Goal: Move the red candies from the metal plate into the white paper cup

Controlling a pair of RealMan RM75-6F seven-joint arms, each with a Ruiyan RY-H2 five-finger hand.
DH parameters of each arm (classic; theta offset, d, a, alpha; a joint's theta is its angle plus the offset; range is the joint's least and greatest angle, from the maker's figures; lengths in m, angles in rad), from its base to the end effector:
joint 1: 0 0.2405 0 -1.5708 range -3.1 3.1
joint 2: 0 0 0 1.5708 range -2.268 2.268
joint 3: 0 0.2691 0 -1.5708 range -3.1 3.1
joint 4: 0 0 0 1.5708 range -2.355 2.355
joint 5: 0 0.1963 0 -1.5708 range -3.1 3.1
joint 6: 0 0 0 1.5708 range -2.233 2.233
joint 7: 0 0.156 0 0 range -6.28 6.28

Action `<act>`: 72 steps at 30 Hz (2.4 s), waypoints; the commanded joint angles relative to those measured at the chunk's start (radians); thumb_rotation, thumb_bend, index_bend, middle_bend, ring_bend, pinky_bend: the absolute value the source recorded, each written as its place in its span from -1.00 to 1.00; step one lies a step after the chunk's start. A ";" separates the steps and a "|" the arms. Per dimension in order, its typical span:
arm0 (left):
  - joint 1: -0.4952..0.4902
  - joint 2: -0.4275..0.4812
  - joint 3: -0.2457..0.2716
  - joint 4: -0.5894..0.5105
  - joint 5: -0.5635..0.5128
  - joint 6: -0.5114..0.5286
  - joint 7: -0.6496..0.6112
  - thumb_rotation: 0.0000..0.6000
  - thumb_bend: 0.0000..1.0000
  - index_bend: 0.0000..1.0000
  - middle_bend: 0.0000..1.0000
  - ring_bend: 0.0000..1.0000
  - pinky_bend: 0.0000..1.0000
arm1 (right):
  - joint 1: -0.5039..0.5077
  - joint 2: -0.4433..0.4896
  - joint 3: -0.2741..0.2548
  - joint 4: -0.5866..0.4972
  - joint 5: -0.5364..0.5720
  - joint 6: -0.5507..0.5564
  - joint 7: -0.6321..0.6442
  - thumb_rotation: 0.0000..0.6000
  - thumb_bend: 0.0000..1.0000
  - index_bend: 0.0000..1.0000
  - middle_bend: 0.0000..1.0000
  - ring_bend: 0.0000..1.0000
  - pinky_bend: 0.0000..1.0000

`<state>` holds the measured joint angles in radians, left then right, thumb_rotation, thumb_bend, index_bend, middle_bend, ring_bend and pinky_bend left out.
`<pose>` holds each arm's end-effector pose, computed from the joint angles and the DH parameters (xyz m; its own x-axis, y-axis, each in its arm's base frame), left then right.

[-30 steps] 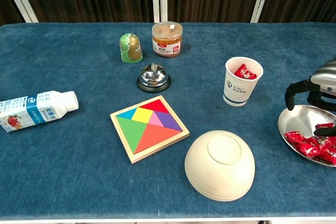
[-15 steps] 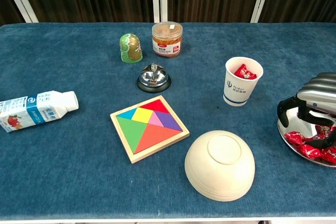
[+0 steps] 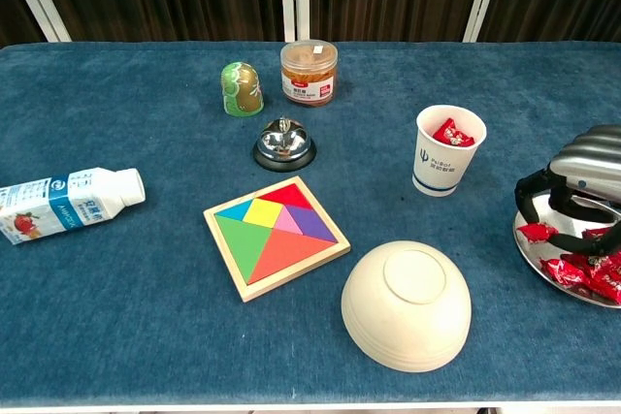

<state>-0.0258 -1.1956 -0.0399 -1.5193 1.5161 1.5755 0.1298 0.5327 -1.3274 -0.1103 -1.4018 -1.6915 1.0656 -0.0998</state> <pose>-0.3324 0.1720 0.1705 0.5269 -0.0504 0.8484 0.8499 0.0401 -0.5254 -0.2553 -0.2723 0.0369 0.6945 -0.2346 0.6801 -0.6504 -0.6090 0.4541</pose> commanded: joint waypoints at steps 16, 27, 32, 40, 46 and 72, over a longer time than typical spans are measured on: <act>-0.004 0.000 -0.003 -0.001 0.002 -0.001 0.000 1.00 -1.00 -0.66 -0.69 -0.93 -1.00 | 0.145 -0.005 0.230 -0.102 0.162 -0.067 -0.089 1.00 0.19 0.16 0.87 1.00 1.00; 0.000 -0.003 -0.002 0.011 -0.005 -0.003 -0.008 1.00 -1.00 -0.66 -0.69 -0.92 -1.00 | 0.162 -0.044 0.213 -0.078 0.191 -0.098 -0.131 1.00 0.15 -0.10 0.87 1.00 1.00; -0.001 -0.003 -0.002 0.013 -0.002 -0.002 -0.011 1.00 -1.00 -0.66 -0.69 -0.93 -1.00 | 0.133 -0.013 0.206 -0.108 0.165 -0.031 -0.114 1.00 0.05 -0.15 0.87 1.00 1.00; 0.001 -0.006 -0.003 0.019 -0.003 0.000 -0.017 1.00 -1.00 -0.66 -0.69 -0.93 -1.00 | 0.016 0.117 0.098 -0.181 0.038 0.128 -0.069 1.00 -0.31 -0.12 0.87 1.00 1.00; -0.004 -0.010 -0.003 0.019 0.001 -0.003 -0.015 1.00 -1.00 -0.66 -0.69 -0.93 -1.00 | -0.064 0.155 0.007 -0.162 -0.010 0.166 -0.059 1.00 -0.48 -0.07 0.87 1.00 1.00; 0.007 -0.002 -0.001 0.005 -0.001 0.008 -0.003 1.00 -1.00 -0.66 -0.69 -0.93 -1.00 | -0.034 0.036 -0.017 -0.010 -0.008 -0.017 -0.042 1.00 -0.35 0.02 0.87 1.00 1.00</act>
<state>-0.0193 -1.1980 -0.0408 -1.5142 1.5147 1.5832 0.1266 0.4969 -1.2899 -0.1277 -1.4130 -1.6978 1.0498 -0.1434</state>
